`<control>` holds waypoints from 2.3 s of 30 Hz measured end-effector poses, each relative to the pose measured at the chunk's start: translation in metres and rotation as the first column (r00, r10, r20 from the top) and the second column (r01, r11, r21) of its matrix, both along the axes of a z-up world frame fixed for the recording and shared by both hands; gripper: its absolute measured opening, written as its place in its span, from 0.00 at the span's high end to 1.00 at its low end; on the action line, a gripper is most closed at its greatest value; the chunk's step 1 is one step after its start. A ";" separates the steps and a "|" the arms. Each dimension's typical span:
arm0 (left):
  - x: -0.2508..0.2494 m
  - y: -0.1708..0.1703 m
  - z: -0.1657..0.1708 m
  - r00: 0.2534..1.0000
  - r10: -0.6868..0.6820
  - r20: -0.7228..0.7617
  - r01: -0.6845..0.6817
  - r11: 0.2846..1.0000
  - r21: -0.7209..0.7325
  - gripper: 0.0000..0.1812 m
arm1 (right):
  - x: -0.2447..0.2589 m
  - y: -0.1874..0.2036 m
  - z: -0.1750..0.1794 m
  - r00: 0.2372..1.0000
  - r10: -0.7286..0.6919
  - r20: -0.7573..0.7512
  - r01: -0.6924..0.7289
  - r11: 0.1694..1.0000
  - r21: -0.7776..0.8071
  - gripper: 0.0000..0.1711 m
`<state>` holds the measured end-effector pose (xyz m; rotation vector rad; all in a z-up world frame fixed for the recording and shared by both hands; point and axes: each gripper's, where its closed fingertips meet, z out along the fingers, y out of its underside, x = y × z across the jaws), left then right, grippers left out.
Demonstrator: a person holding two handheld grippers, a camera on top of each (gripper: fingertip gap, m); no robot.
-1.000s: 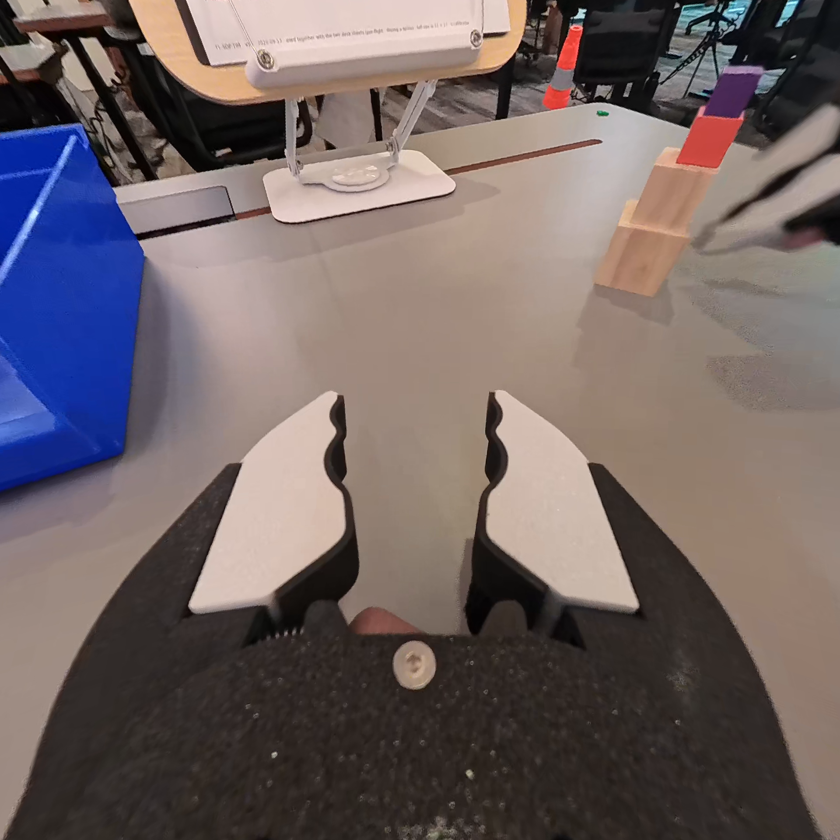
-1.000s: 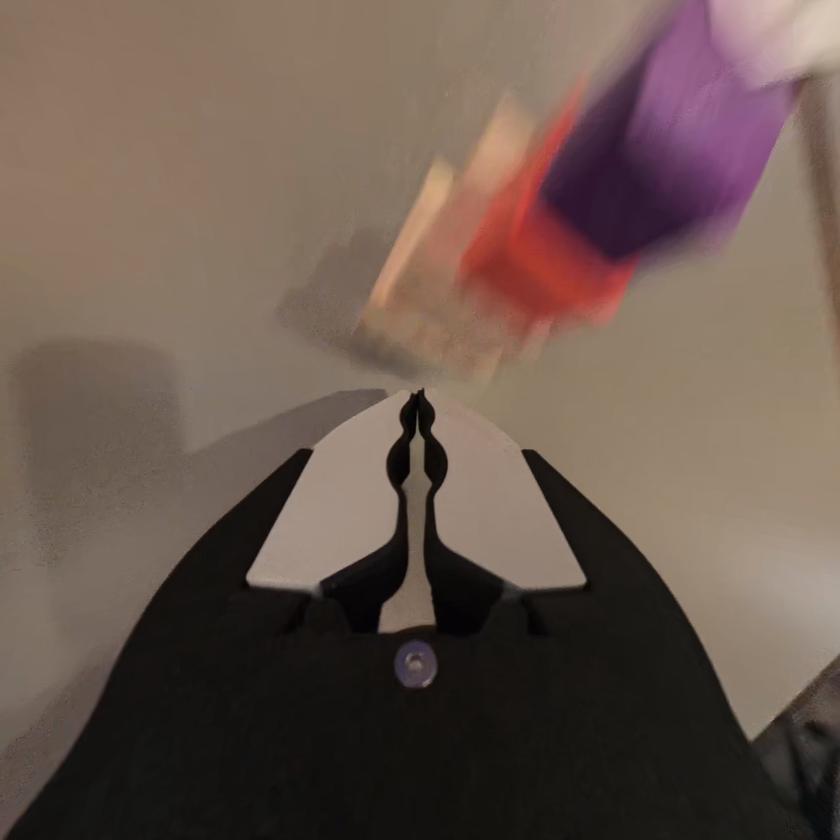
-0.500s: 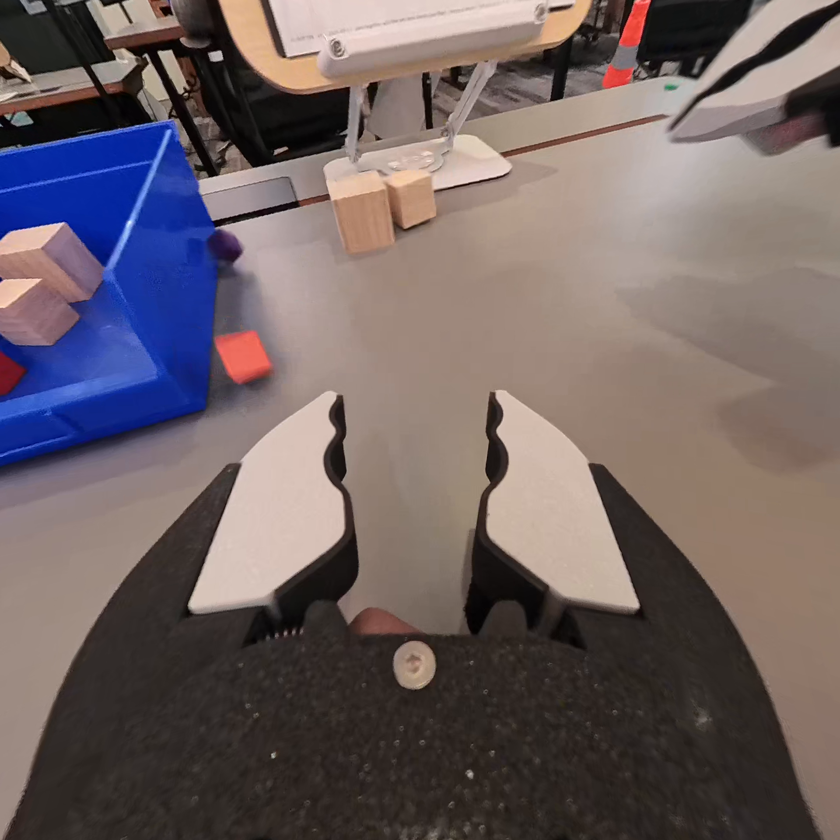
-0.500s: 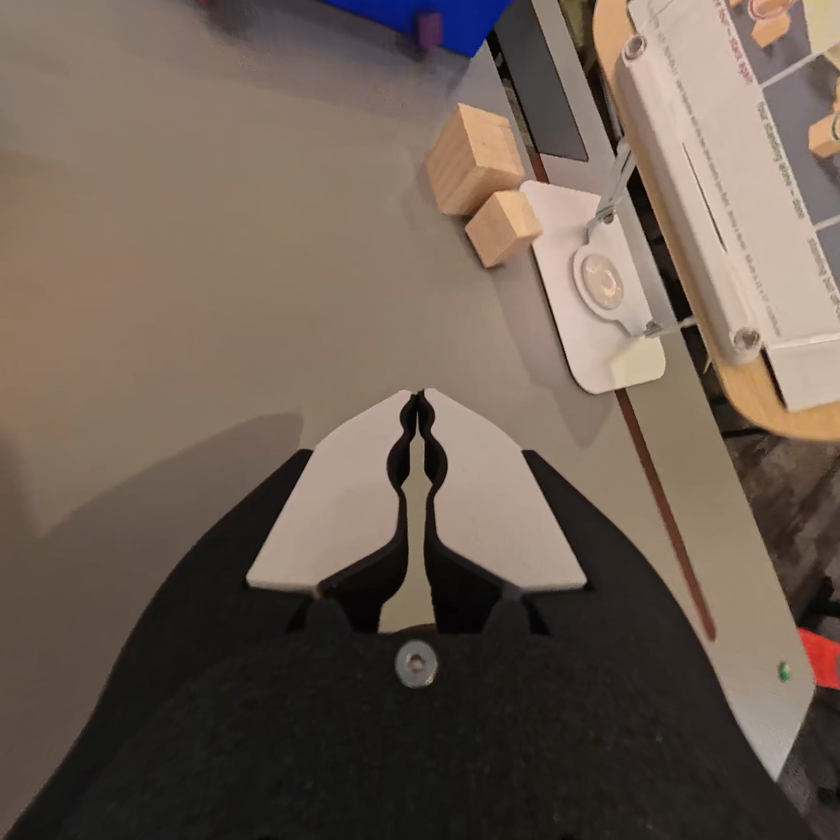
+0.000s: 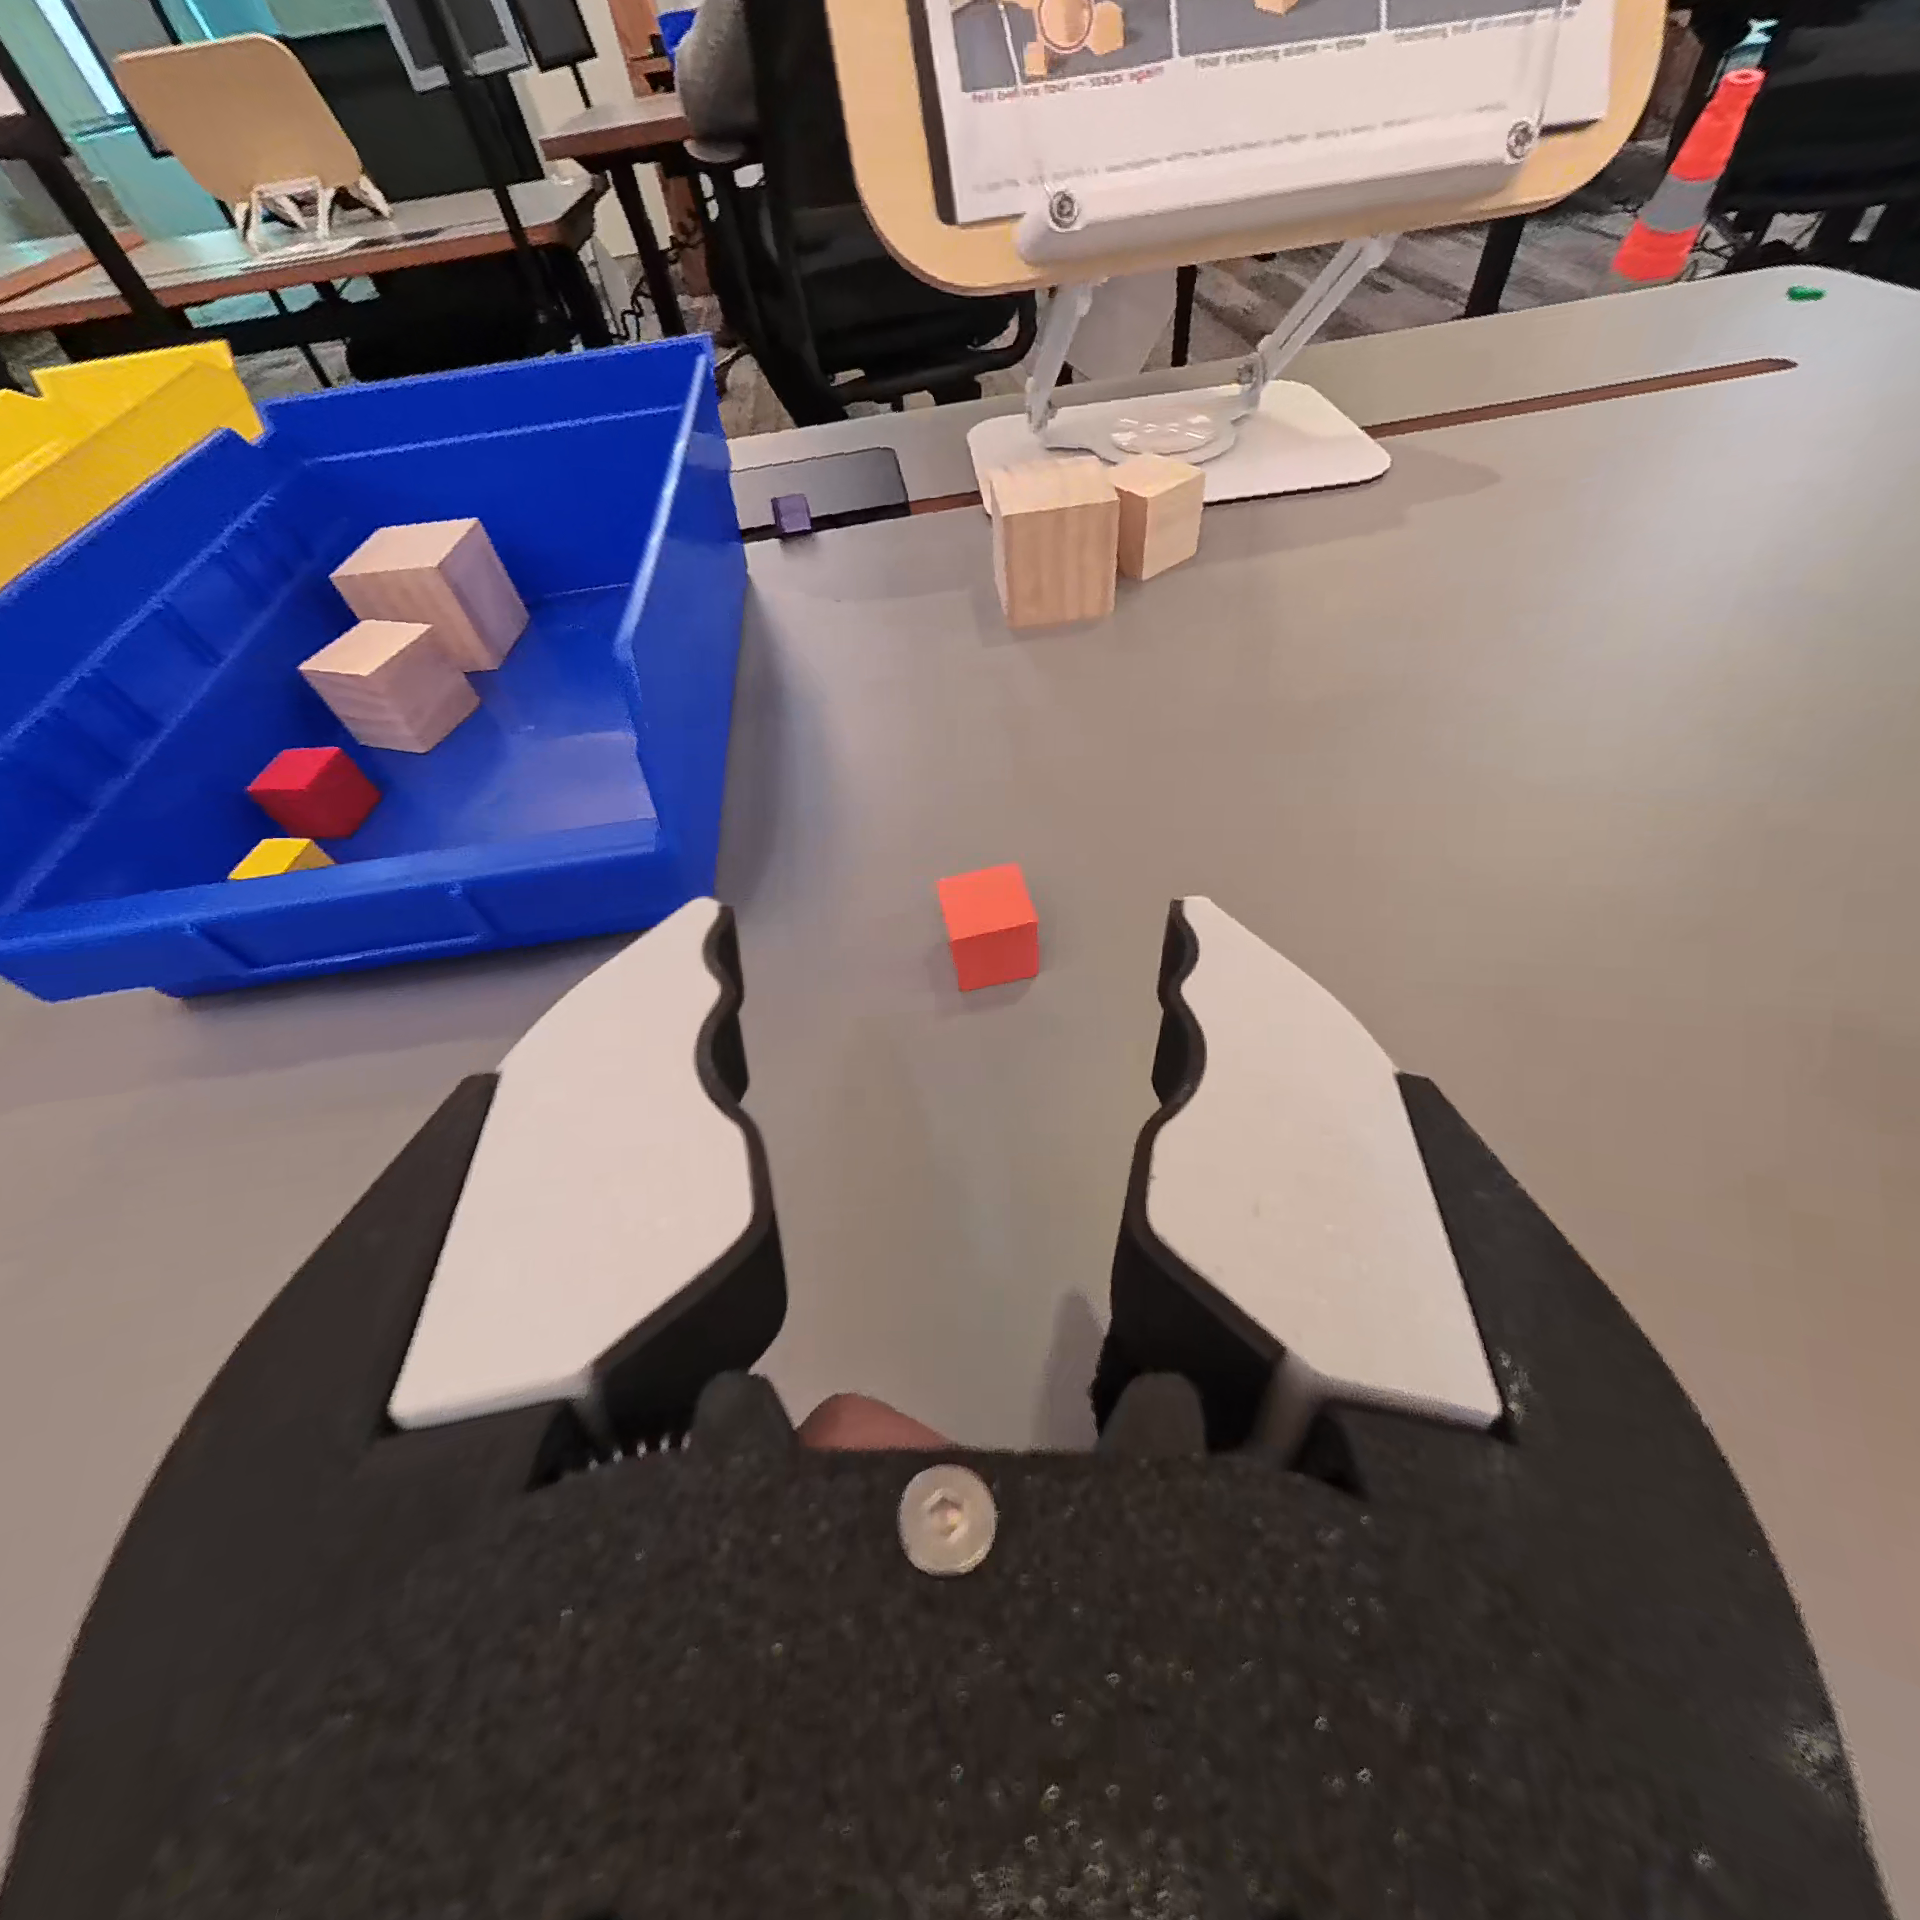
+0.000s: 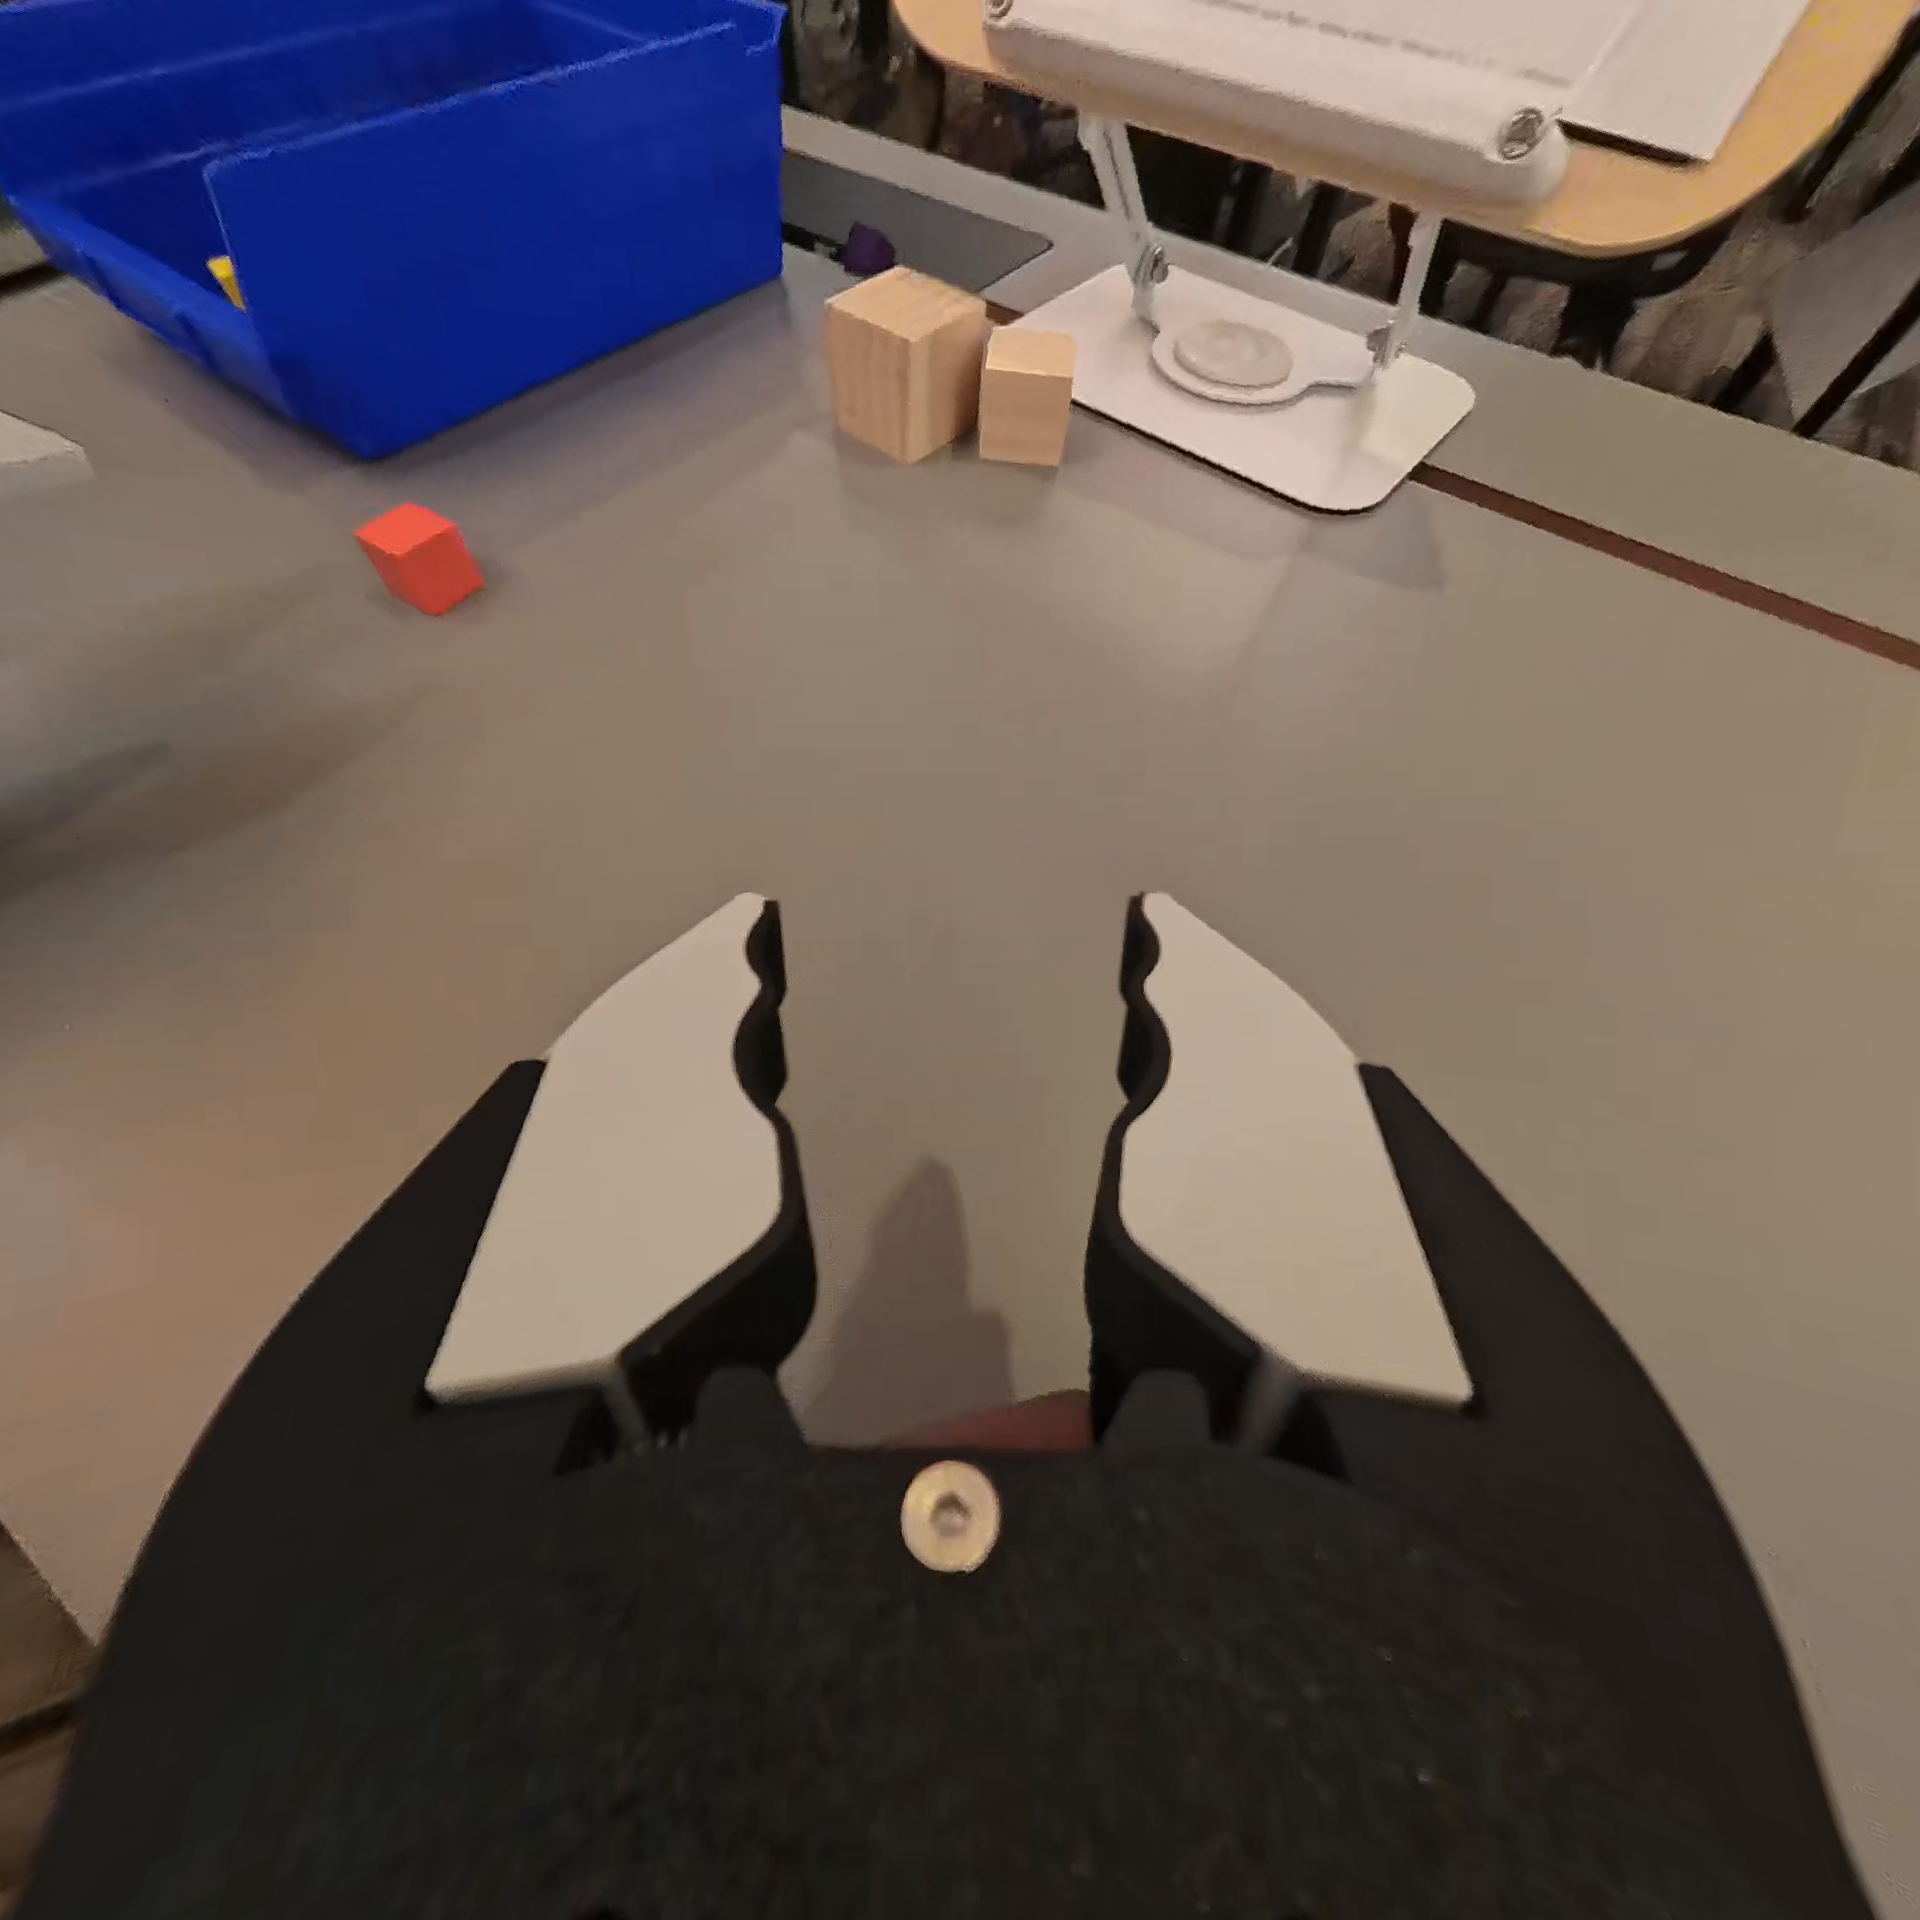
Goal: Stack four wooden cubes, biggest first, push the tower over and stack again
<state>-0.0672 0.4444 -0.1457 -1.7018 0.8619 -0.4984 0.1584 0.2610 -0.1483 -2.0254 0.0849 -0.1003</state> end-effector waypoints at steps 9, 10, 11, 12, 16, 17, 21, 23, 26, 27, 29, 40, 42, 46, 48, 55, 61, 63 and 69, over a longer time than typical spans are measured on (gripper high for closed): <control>-0.005 -0.021 -0.005 0.999 0.039 -0.006 -0.039 0.999 -0.009 0.56 | 0.001 -0.012 -0.022 0.993 -0.110 -0.042 0.111 0.993 0.031 0.50; -0.004 -0.023 -0.005 0.999 0.042 -0.002 -0.042 0.999 -0.010 0.56 | 0.004 -0.013 -0.023 0.991 -0.128 -0.042 0.129 0.991 0.026 0.50; -0.004 -0.026 -0.006 0.999 0.042 0.000 -0.042 0.999 -0.012 0.56 | 0.005 -0.014 -0.024 0.989 -0.141 -0.051 0.142 0.989 0.027 0.50; -0.003 -0.028 -0.006 0.999 0.043 0.001 -0.043 0.999 -0.013 0.55 | 0.005 -0.015 -0.024 0.987 -0.149 -0.060 0.151 0.988 0.032 0.49; -0.002 -0.032 -0.009 0.999 0.039 0.007 -0.039 0.999 -0.016 0.56 | 0.005 -0.018 -0.027 0.986 -0.164 -0.025 0.164 0.986 0.014 0.49; -0.001 -0.032 -0.009 0.999 0.035 0.010 -0.035 0.999 -0.021 0.56 | 0.005 -0.019 -0.027 0.986 -0.165 -0.021 0.166 0.986 0.011 0.49; 0.002 -0.032 -0.013 1.000 0.026 0.015 -0.026 0.999 -0.047 0.56 | 0.006 -0.019 -0.029 0.985 -0.171 -0.031 0.172 0.985 0.007 0.50; 0.003 -0.031 -0.015 0.999 0.030 0.012 -0.029 0.998 -0.062 0.56 | 0.006 -0.019 -0.032 0.986 -0.166 -0.029 0.166 0.986 -0.001 0.50; 0.004 -0.030 -0.016 0.999 0.042 0.010 -0.041 0.997 -0.073 0.56 | 0.005 -0.018 -0.035 0.986 -0.166 -0.029 0.166 0.986 -0.010 0.50; 0.005 -0.030 -0.017 0.999 0.047 0.006 -0.046 0.996 -0.075 0.56 | 0.005 -0.017 -0.037 0.986 -0.164 -0.029 0.163 0.986 -0.015 0.50; 0.005 -0.029 -0.016 0.998 0.057 0.006 -0.056 0.995 -0.077 0.56 | 0.005 -0.017 -0.038 0.986 -0.163 -0.032 0.162 0.987 -0.019 0.50; 0.048 -0.023 0.007 0.999 0.033 -0.002 -0.033 0.998 -0.050 0.56 | 0.005 -0.018 -0.038 0.986 -0.158 -0.046 0.157 0.987 -0.020 0.51; 0.072 -0.016 0.023 1.000 -0.003 -0.006 0.003 1.000 -0.030 0.57 | 0.006 -0.019 -0.038 0.986 -0.157 -0.054 0.157 0.988 -0.017 0.51; 0.123 0.020 0.040 0.999 -0.002 -0.049 -0.001 0.999 -0.053 0.54 | 0.006 -0.020 -0.035 0.987 -0.147 -0.072 0.147 0.989 -0.010 0.51; 0.149 0.049 0.028 0.992 0.024 -0.125 -0.035 0.995 -0.089 0.52 | 0.005 -0.019 -0.035 0.987 -0.138 -0.084 0.138 0.990 -0.007 0.51; 0.222 0.130 -0.037 0.943 0.043 -0.329 -0.153 0.937 -0.315 0.51 | 0.002 -0.019 -0.037 0.987 -0.104 -0.126 0.104 0.995 -0.004 0.52; 0.240 0.159 -0.078 0.908 0.063 -0.415 -0.237 0.893 -0.382 0.52 | 0.004 -0.021 -0.032 0.985 -0.098 -0.142 0.101 0.995 0.013 0.53; 0.244 0.164 -0.080 0.908 0.071 -0.414 -0.245 0.890 -0.385 0.53 | 0.005 -0.022 -0.032 0.984 -0.098 -0.146 0.101 0.995 0.013 0.53; 0.248 0.168 -0.084 0.907 0.067 -0.416 -0.237 0.898 -0.371 0.61 | 0.008 -0.023 -0.033 0.984 -0.099 -0.147 0.101 0.995 0.007 0.55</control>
